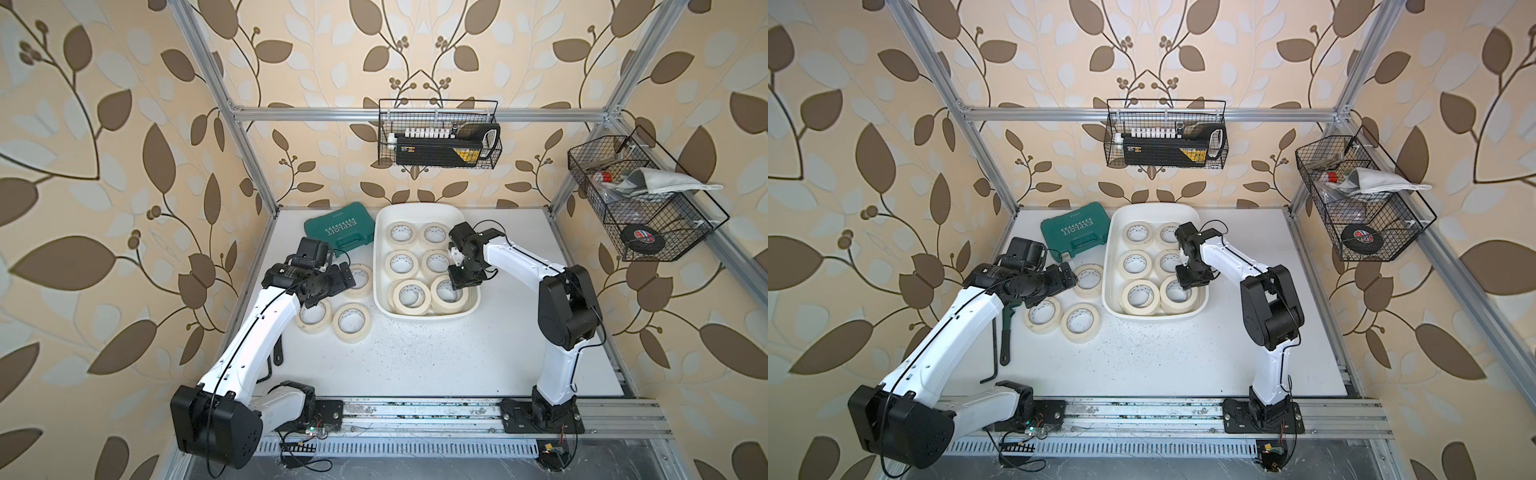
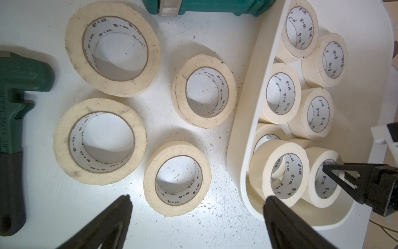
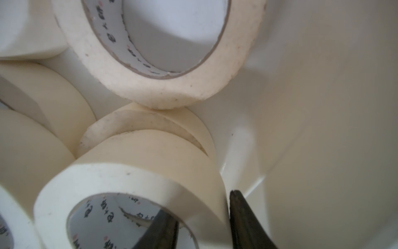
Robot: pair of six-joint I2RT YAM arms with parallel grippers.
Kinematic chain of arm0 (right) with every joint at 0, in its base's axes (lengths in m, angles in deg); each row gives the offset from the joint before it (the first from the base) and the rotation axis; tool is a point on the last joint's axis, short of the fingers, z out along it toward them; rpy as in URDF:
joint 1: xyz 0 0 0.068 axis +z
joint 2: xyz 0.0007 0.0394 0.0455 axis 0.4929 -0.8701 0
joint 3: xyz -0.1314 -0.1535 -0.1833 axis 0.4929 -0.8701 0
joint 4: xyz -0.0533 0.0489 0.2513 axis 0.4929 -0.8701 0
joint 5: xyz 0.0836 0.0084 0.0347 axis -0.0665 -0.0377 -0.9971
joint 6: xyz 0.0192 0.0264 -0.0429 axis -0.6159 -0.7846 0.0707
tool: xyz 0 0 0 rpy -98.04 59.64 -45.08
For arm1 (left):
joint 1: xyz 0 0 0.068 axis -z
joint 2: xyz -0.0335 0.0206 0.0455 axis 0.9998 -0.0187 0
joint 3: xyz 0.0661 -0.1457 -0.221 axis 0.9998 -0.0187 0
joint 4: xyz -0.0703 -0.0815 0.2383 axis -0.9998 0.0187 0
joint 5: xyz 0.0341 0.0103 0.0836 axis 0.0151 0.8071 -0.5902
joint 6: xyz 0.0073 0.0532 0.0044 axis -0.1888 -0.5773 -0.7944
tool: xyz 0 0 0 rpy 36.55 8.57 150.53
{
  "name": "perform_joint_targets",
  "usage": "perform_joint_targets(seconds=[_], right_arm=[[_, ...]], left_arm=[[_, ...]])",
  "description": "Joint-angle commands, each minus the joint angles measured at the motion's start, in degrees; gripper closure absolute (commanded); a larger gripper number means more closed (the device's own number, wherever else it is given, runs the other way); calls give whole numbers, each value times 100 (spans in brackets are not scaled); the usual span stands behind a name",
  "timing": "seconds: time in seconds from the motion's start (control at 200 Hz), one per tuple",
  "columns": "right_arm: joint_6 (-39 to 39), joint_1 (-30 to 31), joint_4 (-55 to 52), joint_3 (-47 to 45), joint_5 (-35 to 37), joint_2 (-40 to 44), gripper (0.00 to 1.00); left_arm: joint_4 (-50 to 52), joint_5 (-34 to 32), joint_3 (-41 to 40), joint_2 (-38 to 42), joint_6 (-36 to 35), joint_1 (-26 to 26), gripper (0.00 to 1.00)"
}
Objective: Take out the art tape in the storage box
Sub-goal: Pick up the art tape from the storage box.
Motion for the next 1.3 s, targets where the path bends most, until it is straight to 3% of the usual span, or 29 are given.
perform_joint_targets(seconds=[0.0, 0.15, 0.195, 0.6, 0.87, 1.15, 1.295], right_arm=[[28, -3, -158, 187, 389, 25, 71], [15, -7, -212, 203, 643, 314, 89], [21, -10, -206, 192, 619, 447, 100], [-606, 2, -583, 323, 940, 1615, 100], [-1088, 32, -249, -31, 545, 2179, 100], [-1290, 116, -74, -213, 364, 2313, 100], [-1355, 210, -44, -222, 363, 2291, 100]], left_arm=[[48, -390, 411, -30, -11, 181, 2], [108, -645, 716, -268, -58, 577, 4], [43, -701, 775, -311, -73, 719, 4], [-344, -1149, 1875, -1222, -525, 2084, 5], [-246, -1137, 2971, -2278, -1054, 2863, 5], [200, -1016, 3753, -3164, -1152, 3205, 6], [85, -1148, 3743, -3260, -1042, 3298, 7]])
